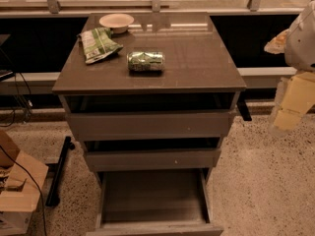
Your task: Place green can into bottom drawer
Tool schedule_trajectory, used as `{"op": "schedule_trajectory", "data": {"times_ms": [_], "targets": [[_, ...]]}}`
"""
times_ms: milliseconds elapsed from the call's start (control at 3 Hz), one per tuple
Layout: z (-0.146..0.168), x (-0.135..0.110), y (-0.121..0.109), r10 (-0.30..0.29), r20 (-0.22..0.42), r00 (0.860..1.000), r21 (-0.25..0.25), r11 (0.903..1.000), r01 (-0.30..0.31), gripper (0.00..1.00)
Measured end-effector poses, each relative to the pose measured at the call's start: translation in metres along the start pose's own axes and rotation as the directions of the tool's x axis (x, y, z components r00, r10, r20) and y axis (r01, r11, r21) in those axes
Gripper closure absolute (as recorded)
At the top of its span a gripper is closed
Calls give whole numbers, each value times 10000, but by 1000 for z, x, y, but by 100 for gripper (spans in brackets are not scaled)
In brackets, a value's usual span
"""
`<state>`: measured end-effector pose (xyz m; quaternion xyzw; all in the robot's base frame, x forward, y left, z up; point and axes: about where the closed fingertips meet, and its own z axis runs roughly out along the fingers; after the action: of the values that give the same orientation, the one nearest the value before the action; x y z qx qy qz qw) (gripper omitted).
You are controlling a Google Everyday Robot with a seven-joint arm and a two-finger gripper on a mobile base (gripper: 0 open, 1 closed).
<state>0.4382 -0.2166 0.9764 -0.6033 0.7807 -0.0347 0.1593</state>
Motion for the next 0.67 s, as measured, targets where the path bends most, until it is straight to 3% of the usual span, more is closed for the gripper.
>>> {"op": "schedule_trajectory", "data": {"times_ms": [333, 667], "targets": [[0, 0, 0, 0, 0, 10000, 0, 10000, 0, 0], [8, -21, -15, 93, 278, 9996, 203, 9997, -98, 0]]}}
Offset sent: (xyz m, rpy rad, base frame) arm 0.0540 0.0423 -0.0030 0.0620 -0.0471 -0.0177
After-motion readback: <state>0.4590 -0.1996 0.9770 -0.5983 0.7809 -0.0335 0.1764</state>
